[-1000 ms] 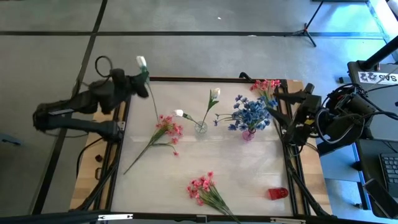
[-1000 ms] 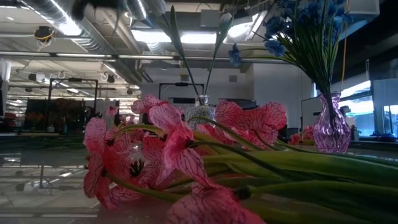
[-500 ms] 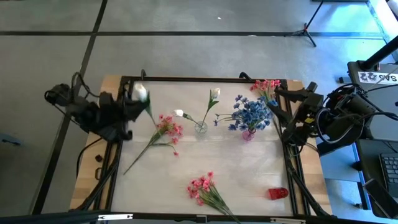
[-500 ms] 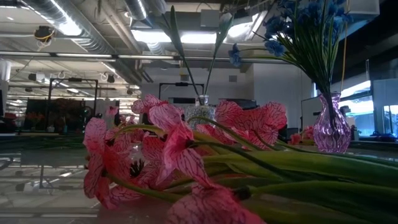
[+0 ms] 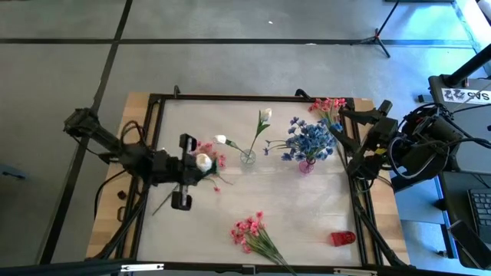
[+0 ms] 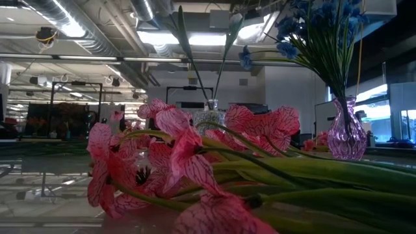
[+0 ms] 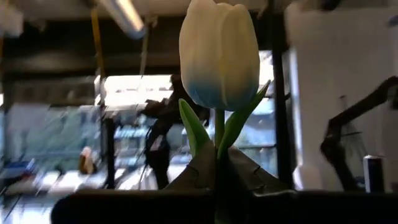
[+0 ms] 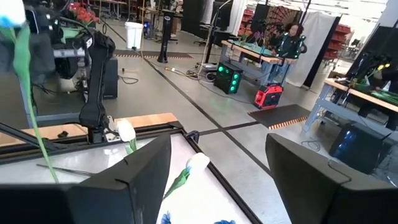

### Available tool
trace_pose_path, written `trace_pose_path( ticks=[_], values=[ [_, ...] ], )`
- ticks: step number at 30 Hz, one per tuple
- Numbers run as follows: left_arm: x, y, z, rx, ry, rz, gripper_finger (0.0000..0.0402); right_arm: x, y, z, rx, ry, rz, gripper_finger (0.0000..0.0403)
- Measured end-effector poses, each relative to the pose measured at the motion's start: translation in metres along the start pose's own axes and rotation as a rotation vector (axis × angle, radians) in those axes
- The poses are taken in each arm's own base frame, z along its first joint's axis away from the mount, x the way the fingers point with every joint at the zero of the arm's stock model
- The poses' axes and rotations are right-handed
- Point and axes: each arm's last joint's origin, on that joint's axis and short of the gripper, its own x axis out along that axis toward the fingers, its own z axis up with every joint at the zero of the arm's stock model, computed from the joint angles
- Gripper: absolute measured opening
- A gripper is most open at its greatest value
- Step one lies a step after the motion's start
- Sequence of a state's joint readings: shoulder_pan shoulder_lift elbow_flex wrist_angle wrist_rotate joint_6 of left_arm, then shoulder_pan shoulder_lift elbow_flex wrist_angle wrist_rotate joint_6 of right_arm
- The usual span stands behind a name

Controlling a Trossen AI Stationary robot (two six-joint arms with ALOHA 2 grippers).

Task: Sort flowers into vase by color
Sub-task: Put the white flower into the transparent vase

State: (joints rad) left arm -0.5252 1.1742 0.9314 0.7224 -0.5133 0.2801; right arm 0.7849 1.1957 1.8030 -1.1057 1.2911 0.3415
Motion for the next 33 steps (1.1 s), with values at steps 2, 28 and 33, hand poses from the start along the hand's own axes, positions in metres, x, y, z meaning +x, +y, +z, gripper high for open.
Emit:
trace_pose_path(
  ticks=[2, 28, 33],
  values=[
    [0.002, 0.004, 0.002, 0.018, -0.036, -0.038, 0.0002, 0.0, 0.0, 0.0, -0.007, 0.0, -0.001, 0.0262],
    [0.057, 0.041, -0.102, 0.305, 0.176, 0.17, 0.0004, 0.004, 0.014, -0.002, -0.031, 0.007, -0.003, 0.0262],
    [0.062, 0.049, -0.108, 0.304, 0.16, 0.164, 0.0004, 0.004, 0.014, -0.002, -0.03, 0.007, -0.003, 0.0262]
  ],
)
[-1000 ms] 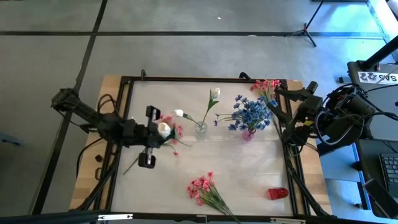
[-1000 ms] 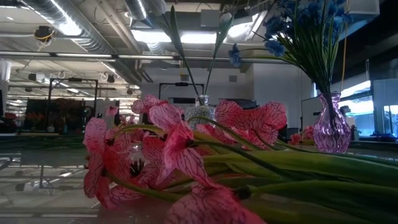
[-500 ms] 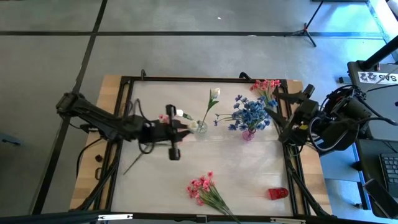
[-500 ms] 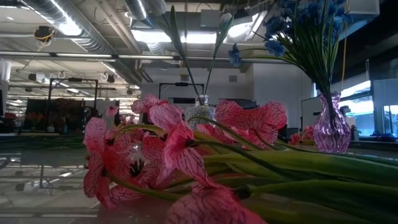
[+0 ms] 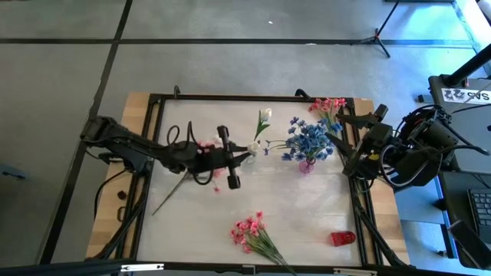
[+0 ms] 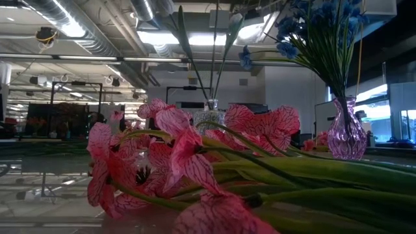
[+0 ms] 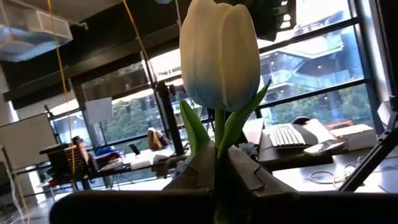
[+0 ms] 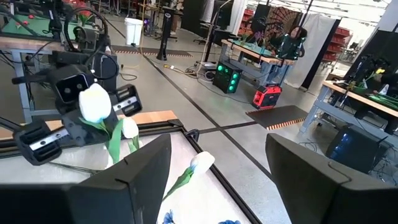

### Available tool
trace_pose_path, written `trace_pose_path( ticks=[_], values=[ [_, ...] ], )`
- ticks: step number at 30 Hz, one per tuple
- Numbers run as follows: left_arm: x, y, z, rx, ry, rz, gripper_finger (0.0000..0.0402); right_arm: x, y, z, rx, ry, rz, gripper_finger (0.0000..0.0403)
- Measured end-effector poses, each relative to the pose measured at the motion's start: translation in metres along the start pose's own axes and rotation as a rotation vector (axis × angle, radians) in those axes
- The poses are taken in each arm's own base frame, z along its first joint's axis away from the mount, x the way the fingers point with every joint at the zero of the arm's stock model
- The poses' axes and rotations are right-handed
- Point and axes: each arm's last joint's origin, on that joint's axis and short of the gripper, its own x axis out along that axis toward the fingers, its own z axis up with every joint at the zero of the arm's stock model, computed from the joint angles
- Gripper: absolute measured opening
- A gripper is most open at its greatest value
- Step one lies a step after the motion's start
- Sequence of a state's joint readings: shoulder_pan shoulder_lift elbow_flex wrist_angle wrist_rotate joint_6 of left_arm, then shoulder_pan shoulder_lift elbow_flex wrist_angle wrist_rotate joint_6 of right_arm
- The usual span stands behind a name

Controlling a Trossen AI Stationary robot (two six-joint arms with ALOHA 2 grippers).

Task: Sort flowers into vase by color
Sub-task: Put the white flower into the transparent vase

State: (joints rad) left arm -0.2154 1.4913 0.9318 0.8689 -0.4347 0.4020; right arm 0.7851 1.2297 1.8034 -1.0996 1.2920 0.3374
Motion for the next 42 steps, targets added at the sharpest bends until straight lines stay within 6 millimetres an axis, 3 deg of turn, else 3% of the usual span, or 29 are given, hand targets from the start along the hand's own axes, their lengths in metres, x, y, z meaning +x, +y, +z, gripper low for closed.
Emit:
trace_pose_path(
  ticks=[12, 37, 42],
  values=[
    [0.007, 0.014, -0.009, -0.012, 0.03, 0.036, 0.0005, 0.0, 0.0, 0.0, 0.0, 0.0, -0.002, 0.0262],
    [0.009, 0.017, -0.016, -0.115, 0.083, 0.101, 0.0005, 0.0, 0.0, 0.0, 0.002, 0.0, -0.001, 0.0262],
    [0.009, 0.022, -0.018, -0.11, 0.113, 0.192, 0.0005, 0.0, 0.0, 0.0, 0.002, 0.0, -0.001, 0.0262]
  ],
)
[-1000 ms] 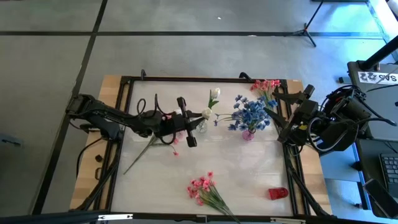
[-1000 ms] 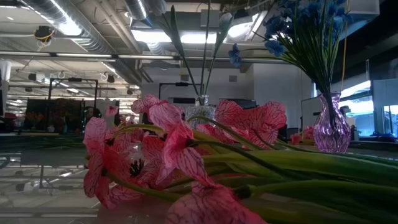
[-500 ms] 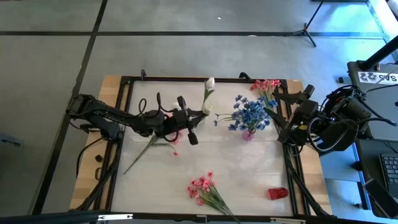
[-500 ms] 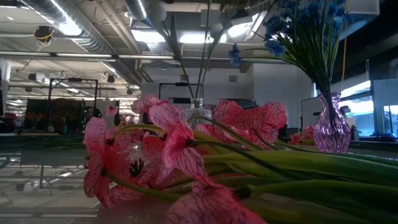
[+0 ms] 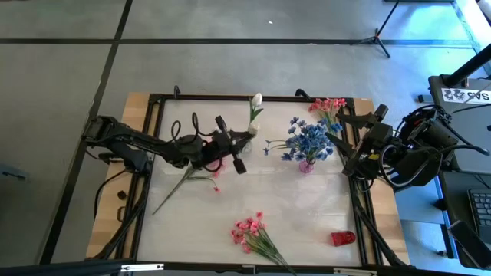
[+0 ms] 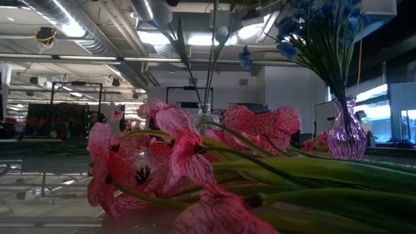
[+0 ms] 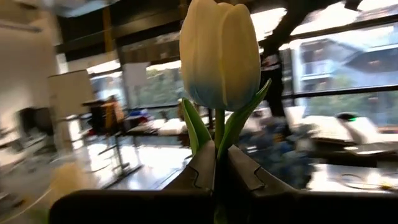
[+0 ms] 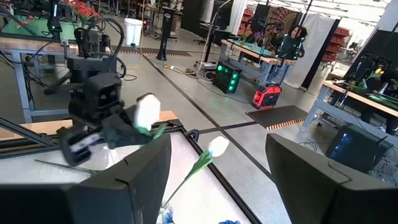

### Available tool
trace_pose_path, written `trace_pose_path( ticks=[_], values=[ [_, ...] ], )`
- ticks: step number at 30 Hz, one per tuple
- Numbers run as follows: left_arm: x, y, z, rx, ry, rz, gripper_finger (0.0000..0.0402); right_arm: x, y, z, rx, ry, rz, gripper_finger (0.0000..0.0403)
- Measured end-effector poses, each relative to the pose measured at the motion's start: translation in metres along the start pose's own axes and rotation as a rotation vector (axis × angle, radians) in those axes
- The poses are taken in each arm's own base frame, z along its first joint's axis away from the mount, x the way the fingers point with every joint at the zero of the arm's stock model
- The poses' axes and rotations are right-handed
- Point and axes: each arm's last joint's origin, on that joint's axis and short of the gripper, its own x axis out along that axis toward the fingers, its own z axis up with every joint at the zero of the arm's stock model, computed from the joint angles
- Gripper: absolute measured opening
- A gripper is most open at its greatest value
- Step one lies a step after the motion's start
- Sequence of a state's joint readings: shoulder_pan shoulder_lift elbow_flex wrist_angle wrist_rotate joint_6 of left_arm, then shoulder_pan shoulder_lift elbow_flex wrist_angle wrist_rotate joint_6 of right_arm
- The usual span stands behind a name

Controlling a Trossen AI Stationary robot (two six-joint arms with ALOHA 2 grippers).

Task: Sort flowers into vase by color
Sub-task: Put the white flower into the transparent vase

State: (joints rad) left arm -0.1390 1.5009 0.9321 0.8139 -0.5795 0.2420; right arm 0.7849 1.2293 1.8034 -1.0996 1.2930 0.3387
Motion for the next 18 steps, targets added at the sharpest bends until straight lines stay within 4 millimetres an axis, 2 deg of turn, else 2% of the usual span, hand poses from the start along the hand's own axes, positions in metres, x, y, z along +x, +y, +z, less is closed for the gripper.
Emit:
trace_pose_path(
  ticks=[11, 18],
  values=[
    [0.013, 0.027, -0.027, -0.067, 0.201, 0.134, 0.0005, 0.0, 0.0, 0.0, 0.001, 0.0, 0.002, 0.0262],
    [0.017, 0.039, -0.034, -0.076, 0.24, 0.196, 0.0005, 0.0, 0.0, 0.0, 0.001, 0.001, 0.002, 0.0262]
  ],
)
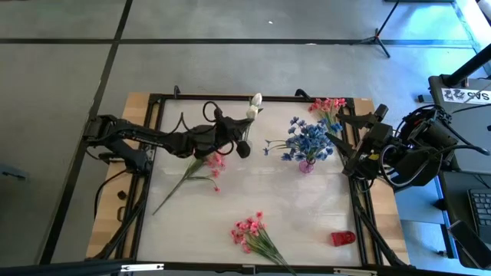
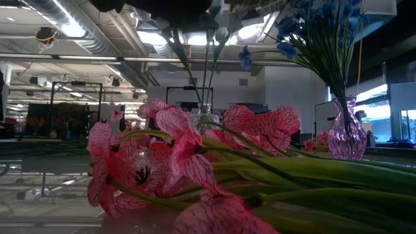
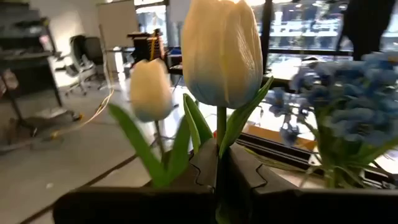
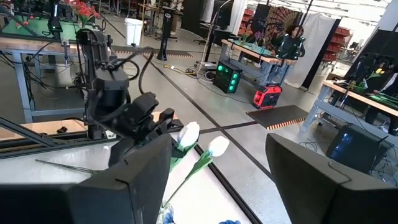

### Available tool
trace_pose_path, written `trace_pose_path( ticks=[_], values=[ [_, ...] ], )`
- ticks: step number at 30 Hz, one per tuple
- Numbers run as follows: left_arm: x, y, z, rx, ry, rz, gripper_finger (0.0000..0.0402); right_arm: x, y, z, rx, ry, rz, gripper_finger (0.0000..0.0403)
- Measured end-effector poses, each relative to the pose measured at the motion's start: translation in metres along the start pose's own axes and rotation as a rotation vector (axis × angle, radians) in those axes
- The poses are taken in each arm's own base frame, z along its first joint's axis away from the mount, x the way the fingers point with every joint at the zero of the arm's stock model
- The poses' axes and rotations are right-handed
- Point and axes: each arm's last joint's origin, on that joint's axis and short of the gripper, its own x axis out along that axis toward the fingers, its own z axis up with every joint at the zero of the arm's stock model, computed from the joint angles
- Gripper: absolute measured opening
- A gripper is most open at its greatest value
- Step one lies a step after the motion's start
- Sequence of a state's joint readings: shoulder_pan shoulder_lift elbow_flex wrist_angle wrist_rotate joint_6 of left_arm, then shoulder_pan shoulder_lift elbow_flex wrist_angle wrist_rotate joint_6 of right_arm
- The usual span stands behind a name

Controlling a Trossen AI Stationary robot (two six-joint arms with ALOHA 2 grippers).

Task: Sort flowers into vase by color
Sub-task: Put the white flower into the transparent vase, then put the bottom pink flower into the red vase

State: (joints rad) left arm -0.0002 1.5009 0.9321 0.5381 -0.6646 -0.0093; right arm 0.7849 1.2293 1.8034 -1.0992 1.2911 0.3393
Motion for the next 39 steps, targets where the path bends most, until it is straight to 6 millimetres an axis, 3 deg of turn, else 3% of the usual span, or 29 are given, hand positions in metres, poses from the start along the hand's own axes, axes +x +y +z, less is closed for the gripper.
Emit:
trace_pose_path(
  ticks=[6, 15, 24, 30, 39],
  values=[
    [0.004, 0.007, -0.007, -0.059, 0.058, 0.032, 0.002, 0.0, 0.0, 0.0, 0.0, 0.0, 0.0, 0.0262],
    [0.003, 0.005, -0.011, -0.117, 0.144, -0.035, 0.0104, 0.0, 0.0, 0.0, 0.0, 0.0, 0.001, 0.0262],
    [0.004, 0.002, 0.023, -0.003, 0.353, -0.019, 0.0155, 0.0, 0.0, 0.0, 0.001, 0.006, 0.018, 0.0262],
    [-0.005, -0.004, 0.048, 0.021, 0.447, -0.082, 0.0157, 0.0, 0.001, 0.0, -0.001, 0.012, 0.034, 0.0262],
    [-0.034, -0.033, 0.086, 0.022, 0.417, -0.222, 0.0156, 0.0, 0.004, -0.002, 0.061, 0.054, 0.137, 0.0262]
  ],
)
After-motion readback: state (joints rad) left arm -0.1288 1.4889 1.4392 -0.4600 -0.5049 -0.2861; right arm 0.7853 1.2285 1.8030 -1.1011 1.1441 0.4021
